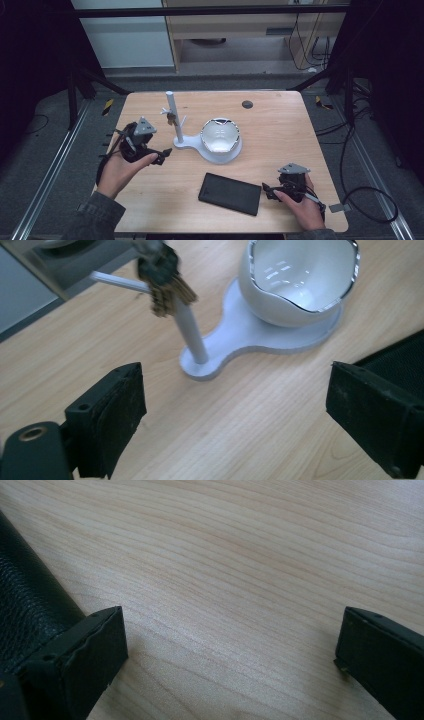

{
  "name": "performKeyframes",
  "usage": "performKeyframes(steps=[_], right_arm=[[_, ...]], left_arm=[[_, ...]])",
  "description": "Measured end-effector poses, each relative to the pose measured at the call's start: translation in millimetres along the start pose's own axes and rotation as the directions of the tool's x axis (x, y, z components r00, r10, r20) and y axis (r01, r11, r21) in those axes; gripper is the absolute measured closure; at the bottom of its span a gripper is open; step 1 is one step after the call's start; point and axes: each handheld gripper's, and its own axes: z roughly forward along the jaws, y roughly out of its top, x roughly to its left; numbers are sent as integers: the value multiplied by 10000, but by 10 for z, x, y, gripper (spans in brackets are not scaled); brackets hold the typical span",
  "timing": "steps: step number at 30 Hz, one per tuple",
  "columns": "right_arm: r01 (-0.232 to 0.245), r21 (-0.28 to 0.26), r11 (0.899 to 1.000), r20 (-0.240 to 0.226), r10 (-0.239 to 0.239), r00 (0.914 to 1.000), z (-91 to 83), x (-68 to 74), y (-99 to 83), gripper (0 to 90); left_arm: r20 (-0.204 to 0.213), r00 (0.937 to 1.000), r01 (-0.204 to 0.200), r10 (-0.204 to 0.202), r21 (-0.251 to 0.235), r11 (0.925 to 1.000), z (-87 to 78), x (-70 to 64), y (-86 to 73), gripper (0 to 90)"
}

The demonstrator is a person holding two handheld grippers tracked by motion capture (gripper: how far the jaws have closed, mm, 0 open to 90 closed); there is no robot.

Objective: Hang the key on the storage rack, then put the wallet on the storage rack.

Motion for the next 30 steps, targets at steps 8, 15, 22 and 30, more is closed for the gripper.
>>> performKeyframes(steps=[8,15,22,30], right_arm=[[-2,2,10000,7,2,10000,-1,0,-1,4],[32,-22,10000,0,-32,10000,-9,-4,-5,12],[44,-408,9992,254,-34,9997,-98,-37,-25,75],[214,-1439,9894,587,-130,9982,-264,-27,10,152]], left_arm=[[658,9978,84,-74,-148,9999,239,-288,-219,68],[1269,9919,80,-18,-481,9988,476,-545,-411,88],[2056,9786,71,43,-548,9985,731,-721,-563,195],[2216,9737,-466,522,-304,9984,657,-924,-620,533]])
